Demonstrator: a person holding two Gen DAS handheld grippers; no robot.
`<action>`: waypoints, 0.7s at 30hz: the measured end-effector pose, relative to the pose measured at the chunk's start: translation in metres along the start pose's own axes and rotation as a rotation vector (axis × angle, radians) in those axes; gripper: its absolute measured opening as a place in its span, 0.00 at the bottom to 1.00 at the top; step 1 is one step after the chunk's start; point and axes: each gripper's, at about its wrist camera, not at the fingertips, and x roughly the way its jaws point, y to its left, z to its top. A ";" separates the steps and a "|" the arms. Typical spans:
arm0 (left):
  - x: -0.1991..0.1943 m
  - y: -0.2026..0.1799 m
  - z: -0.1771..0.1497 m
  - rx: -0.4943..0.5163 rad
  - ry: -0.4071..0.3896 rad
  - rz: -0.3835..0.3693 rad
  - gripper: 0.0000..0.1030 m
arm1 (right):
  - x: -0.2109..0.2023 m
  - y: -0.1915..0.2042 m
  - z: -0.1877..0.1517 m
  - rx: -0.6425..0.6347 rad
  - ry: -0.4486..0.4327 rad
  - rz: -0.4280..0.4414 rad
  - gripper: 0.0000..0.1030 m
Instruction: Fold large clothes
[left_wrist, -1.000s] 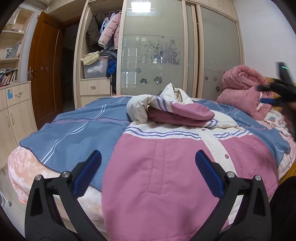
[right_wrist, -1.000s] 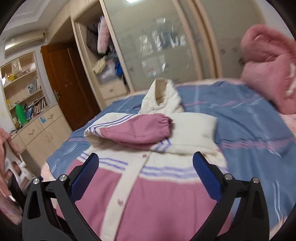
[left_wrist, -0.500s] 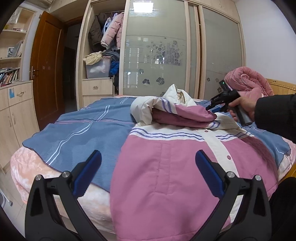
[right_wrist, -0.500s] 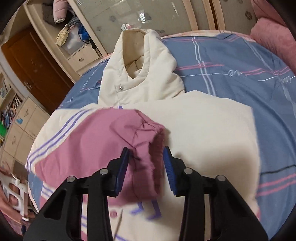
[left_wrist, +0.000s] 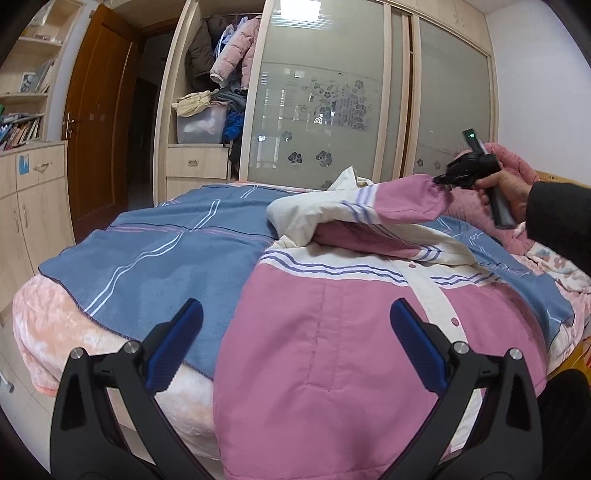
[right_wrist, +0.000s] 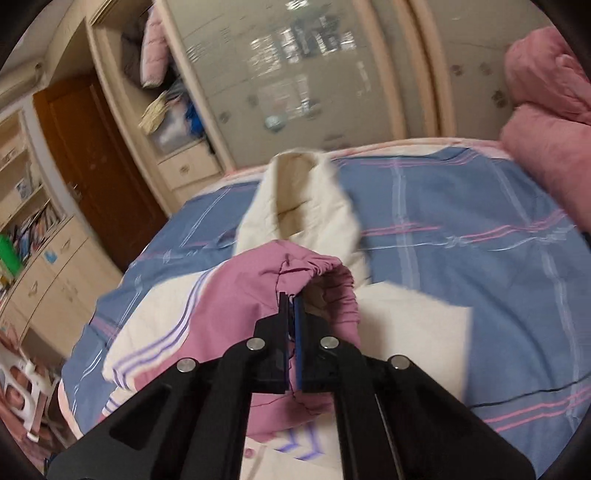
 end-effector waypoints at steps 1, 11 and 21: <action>0.000 0.000 0.000 0.004 0.000 0.000 0.98 | -0.004 -0.010 -0.003 0.004 0.002 -0.029 0.01; 0.000 -0.007 0.000 0.027 0.003 0.002 0.98 | 0.027 -0.087 -0.099 0.087 0.121 -0.189 0.05; 0.006 -0.018 -0.002 0.063 0.007 0.020 0.98 | -0.039 -0.092 -0.126 0.163 -0.200 -0.283 0.93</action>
